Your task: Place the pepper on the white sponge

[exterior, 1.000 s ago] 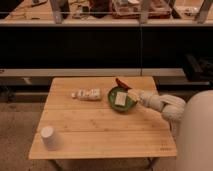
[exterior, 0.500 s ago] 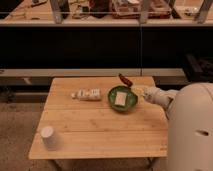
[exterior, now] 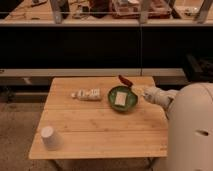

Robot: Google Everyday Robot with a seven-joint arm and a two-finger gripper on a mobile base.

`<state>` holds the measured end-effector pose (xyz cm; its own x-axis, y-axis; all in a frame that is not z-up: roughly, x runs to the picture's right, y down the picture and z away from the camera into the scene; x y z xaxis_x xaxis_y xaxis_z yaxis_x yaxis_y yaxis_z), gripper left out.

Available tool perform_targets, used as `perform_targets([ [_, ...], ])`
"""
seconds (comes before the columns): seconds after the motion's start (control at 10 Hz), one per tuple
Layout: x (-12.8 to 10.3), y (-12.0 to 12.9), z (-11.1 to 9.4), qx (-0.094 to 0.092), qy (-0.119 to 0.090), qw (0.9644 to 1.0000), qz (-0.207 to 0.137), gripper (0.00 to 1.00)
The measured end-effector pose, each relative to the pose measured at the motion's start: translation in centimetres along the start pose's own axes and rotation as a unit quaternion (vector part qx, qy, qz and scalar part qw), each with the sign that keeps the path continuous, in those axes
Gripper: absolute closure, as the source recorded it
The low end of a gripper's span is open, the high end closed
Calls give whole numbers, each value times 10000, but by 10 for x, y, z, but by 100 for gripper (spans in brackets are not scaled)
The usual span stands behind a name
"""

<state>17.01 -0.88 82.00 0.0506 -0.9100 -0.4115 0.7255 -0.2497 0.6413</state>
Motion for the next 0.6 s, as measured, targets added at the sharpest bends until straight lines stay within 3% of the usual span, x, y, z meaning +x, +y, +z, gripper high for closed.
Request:
perform_targets([
  [0.6, -1, 1, -1, -11, -5, 10000, 7, 20],
])
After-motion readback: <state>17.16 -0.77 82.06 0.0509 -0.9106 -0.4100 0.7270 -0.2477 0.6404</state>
